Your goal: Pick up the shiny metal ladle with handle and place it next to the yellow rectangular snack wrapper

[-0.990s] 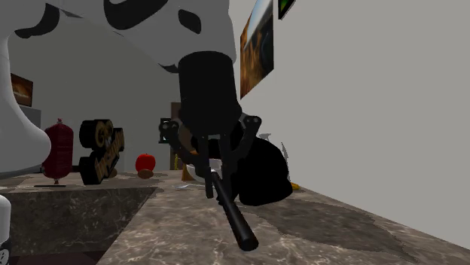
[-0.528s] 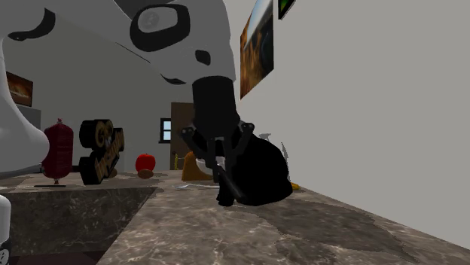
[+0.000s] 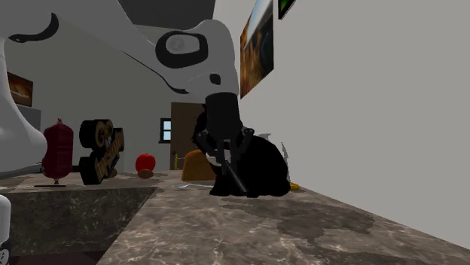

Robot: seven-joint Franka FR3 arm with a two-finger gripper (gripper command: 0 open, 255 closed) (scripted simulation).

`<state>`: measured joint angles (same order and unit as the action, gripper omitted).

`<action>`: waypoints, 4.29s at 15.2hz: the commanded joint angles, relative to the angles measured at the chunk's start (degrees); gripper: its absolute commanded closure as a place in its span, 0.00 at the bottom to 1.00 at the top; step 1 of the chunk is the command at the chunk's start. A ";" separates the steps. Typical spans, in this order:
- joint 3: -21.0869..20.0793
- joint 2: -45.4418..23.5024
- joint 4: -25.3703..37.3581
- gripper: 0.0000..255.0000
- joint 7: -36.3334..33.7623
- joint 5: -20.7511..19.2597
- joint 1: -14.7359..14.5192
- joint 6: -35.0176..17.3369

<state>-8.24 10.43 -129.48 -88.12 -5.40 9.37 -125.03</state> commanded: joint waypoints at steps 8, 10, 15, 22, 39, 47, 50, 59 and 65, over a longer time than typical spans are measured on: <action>-7.89 -5.93 6.81 1.00 -13.97 -1.55 -5.33 2.34; -9.44 -7.87 9.11 1.00 -17.00 -2.29 -6.51 3.14; -12.81 -13.67 16.06 1.00 -24.53 -4.82 -9.78 5.65; -15.98 -23.98 28.97 1.00 -34.30 -9.61 -15.77 10.72; -18.98 -31.40 26.55 1.00 -40.35 -15.49 -14.77 3.01; -20.40 -33.23 25.47 1.00 -41.93 -17.60 -13.39 0.89; -21.19 -33.39 25.50 1.00 -42.17 -17.99 -12.70 1.00; -23.28 -31.67 26.73 0.00 -41.60 -17.06 -11.37 4.02; -24.11 -30.12 28.09 0.00 -40.85 -15.86 -11.08 6.70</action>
<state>-32.09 -19.64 -101.35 -129.10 -21.39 -1.58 -117.90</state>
